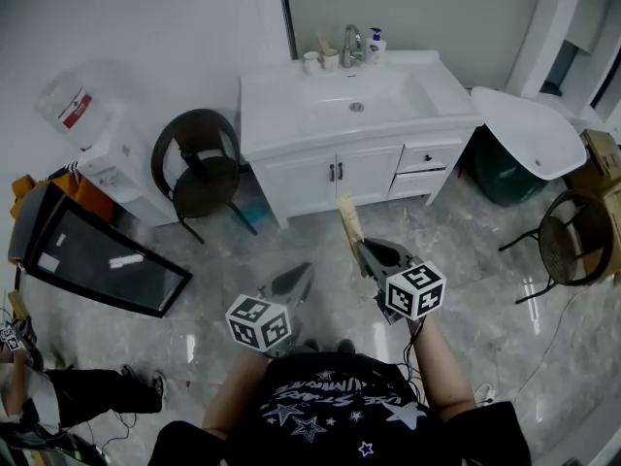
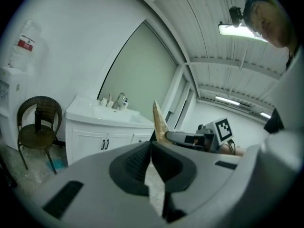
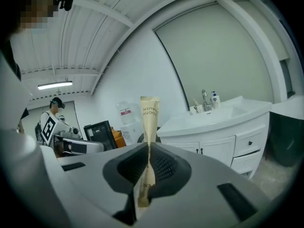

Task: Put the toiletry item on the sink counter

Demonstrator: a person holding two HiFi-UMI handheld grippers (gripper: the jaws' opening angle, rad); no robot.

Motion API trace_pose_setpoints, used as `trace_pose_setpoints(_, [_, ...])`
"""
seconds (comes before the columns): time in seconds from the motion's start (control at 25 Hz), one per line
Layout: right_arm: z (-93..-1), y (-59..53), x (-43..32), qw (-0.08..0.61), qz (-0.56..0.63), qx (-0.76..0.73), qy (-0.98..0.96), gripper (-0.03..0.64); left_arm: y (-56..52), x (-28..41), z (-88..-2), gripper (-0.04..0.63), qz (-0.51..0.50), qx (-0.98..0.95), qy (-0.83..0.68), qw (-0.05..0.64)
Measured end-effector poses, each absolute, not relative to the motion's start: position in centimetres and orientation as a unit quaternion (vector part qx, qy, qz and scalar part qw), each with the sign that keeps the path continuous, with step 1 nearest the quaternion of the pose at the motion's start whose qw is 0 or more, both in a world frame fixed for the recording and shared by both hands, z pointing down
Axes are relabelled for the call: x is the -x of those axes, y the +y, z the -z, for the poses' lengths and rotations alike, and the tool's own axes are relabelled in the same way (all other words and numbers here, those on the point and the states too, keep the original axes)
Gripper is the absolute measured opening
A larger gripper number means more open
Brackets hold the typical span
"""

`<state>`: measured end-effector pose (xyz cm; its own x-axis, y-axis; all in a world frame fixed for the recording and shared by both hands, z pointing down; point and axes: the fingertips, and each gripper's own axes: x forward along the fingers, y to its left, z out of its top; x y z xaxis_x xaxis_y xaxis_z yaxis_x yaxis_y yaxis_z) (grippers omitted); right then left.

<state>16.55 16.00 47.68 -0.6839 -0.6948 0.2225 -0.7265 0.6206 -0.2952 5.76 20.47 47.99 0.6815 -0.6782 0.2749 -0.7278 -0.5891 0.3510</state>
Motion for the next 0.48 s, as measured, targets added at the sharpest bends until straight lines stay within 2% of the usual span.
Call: trace_pose_setpoints(0.48, [-49.5,14.9,-16.7,0.060,-0.200,-0.370,-0.905,0.023,20.7,-5.0,-49.9,0.020,-0.062,-0.869,-0.425,0.244])
